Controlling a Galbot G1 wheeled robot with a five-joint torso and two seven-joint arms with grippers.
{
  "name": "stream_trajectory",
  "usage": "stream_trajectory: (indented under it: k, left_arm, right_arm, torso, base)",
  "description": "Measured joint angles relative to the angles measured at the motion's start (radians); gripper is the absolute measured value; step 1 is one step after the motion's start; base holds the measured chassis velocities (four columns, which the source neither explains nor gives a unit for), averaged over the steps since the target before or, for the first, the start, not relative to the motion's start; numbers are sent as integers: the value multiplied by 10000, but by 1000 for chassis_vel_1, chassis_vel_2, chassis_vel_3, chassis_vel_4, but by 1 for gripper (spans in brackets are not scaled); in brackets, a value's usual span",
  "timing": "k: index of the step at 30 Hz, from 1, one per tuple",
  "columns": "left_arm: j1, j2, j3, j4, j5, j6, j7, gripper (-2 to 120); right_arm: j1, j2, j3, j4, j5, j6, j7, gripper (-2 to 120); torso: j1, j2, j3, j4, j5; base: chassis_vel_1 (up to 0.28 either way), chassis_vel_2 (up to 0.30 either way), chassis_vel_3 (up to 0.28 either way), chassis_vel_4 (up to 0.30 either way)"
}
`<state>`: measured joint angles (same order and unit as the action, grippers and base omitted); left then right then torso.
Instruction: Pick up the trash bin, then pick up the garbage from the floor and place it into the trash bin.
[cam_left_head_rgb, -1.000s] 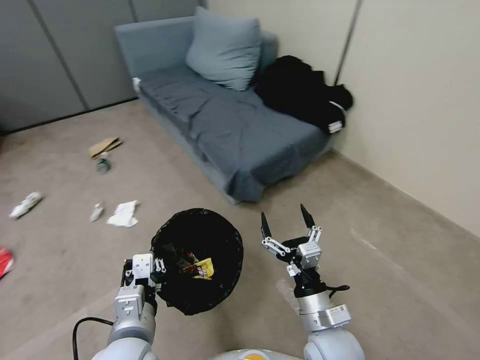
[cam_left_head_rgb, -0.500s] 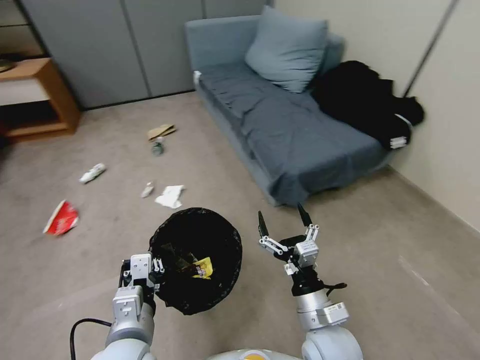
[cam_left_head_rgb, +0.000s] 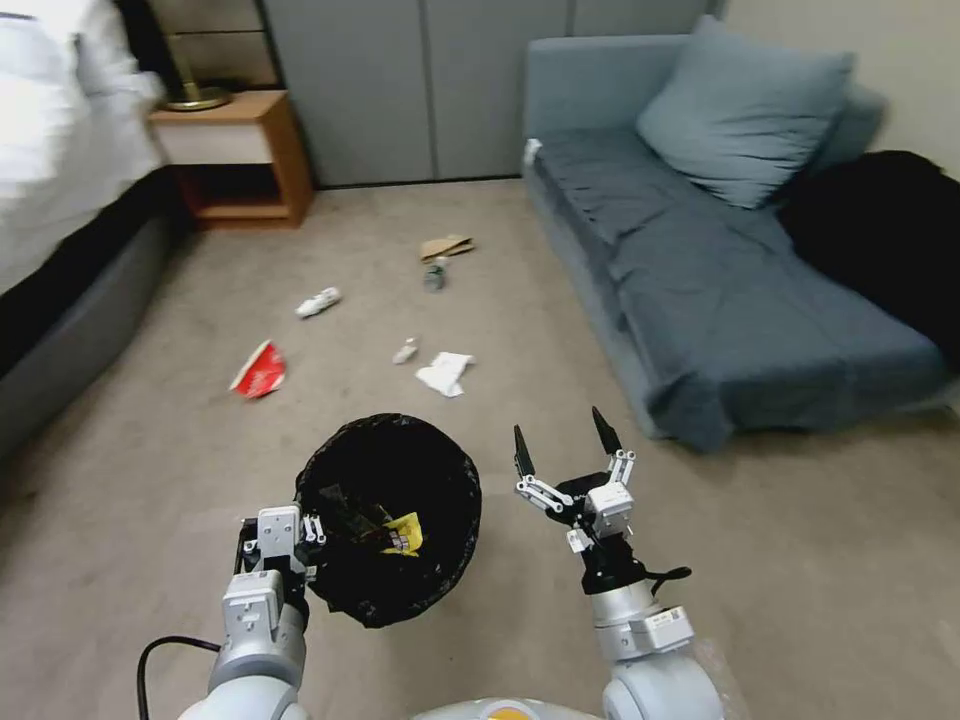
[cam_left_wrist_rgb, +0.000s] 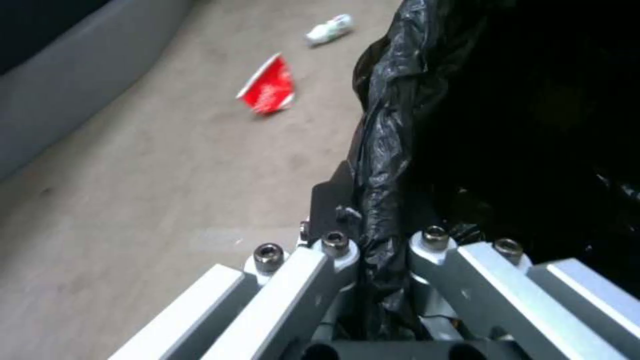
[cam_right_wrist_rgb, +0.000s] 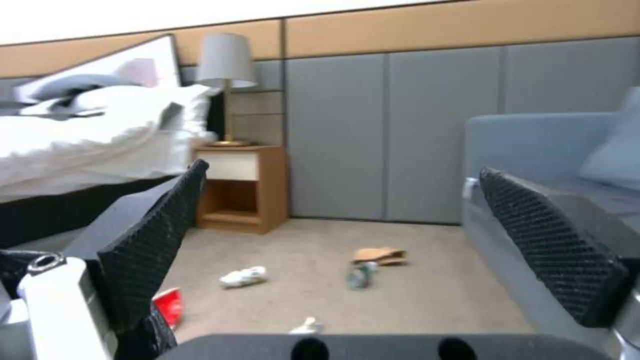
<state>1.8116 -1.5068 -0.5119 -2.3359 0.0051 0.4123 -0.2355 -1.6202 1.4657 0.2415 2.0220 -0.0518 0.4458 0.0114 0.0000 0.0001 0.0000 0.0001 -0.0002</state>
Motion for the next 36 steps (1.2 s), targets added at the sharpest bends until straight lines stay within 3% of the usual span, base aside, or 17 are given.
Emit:
stream_trajectory:
  k: [8, 36]
  left_arm:
    - [-108, -17, 34, 214, 47, -317, 24, 1]
    - [-8, 96, 49, 150, 75, -387, 60, 1]
  right_arm:
    - [19, 54, 21, 51, -13, -16, -13, 99]
    - [-126, 131, 293, 379, -74, -142, 39, 98]
  torso:
    - [0, 0, 0, -1, 3]
    - [0, 0, 0, -2, 1]
  base:
    - [96, 102, 92, 96]
    - [-23, 22, 21, -21]
